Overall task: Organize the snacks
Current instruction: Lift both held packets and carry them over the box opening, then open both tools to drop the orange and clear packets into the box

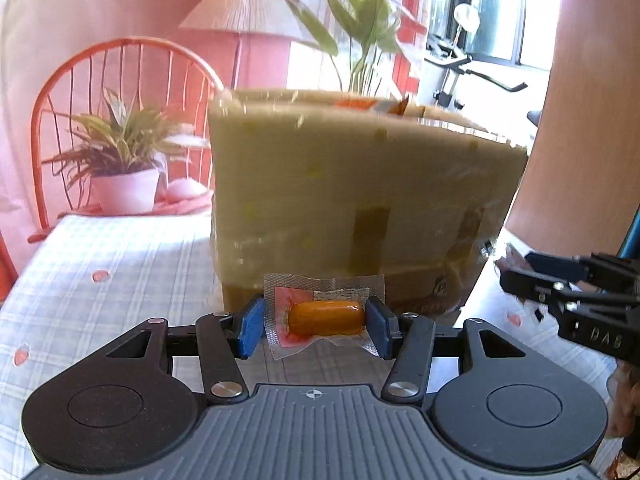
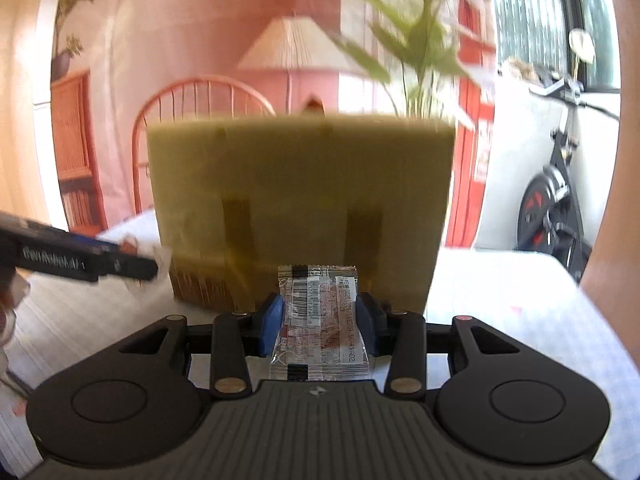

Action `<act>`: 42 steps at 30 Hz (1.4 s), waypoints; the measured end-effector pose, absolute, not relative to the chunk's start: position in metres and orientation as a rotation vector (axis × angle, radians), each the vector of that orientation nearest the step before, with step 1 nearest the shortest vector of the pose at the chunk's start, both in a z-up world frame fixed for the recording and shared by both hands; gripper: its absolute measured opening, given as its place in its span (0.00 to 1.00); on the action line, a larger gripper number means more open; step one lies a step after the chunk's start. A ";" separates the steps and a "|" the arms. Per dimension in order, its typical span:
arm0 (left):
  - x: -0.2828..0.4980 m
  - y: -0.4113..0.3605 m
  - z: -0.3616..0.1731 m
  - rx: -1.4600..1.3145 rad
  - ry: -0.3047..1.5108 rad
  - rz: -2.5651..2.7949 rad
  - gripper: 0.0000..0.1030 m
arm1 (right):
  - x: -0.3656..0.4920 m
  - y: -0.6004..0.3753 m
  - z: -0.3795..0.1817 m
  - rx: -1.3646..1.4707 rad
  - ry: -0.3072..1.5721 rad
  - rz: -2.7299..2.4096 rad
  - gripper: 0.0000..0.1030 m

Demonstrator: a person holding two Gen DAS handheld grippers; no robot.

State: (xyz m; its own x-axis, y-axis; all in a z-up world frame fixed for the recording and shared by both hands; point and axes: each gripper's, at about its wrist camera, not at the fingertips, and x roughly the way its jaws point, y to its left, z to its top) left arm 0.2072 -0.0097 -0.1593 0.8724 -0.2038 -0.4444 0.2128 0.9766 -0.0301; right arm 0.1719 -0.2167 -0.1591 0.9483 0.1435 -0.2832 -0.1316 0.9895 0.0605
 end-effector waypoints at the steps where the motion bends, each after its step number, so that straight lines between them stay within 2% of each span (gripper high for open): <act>1: 0.207 -0.010 -0.156 0.019 0.455 -0.220 0.55 | 0.172 -0.217 -0.153 0.036 0.279 0.143 0.41; 15: 0.238 -0.018 -0.066 0.034 0.262 -0.271 0.55 | 0.214 -0.226 -0.067 -0.010 0.146 0.153 0.41; 21: 0.291 -0.031 -0.046 0.014 0.293 -0.284 0.55 | 0.266 -0.241 -0.051 0.075 0.187 0.132 0.41; 28: 0.333 -0.041 -0.055 0.068 0.349 -0.255 0.55 | 0.304 -0.245 -0.051 0.081 0.244 0.103 0.43; 30: 0.333 -0.039 -0.056 0.068 0.353 -0.253 0.57 | 0.309 -0.245 -0.052 0.074 0.265 0.101 0.48; 32: 0.333 -0.037 -0.053 0.057 0.347 -0.253 0.76 | 0.309 -0.246 -0.051 0.072 0.276 0.094 0.49; 34: 0.325 -0.034 -0.050 0.055 0.323 -0.252 0.84 | 0.306 -0.247 -0.049 0.071 0.275 0.081 0.54; 35: 0.321 -0.033 -0.047 0.060 0.314 -0.252 0.84 | 0.303 -0.248 -0.048 0.075 0.274 0.080 0.60; 40: 0.297 -0.030 -0.036 0.090 0.299 -0.232 0.87 | 0.285 -0.250 -0.039 0.121 0.263 0.077 0.73; 42: 0.283 -0.027 -0.031 0.092 0.288 -0.233 0.90 | 0.273 -0.248 -0.032 0.133 0.251 0.083 0.83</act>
State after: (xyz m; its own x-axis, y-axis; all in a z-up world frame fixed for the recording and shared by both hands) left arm 0.2827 -0.0274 -0.0313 0.9322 -0.2144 -0.2914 0.2407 0.9689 0.0571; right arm 0.2732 -0.2476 -0.0323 0.9654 0.0984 -0.2415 -0.0653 0.9878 0.1415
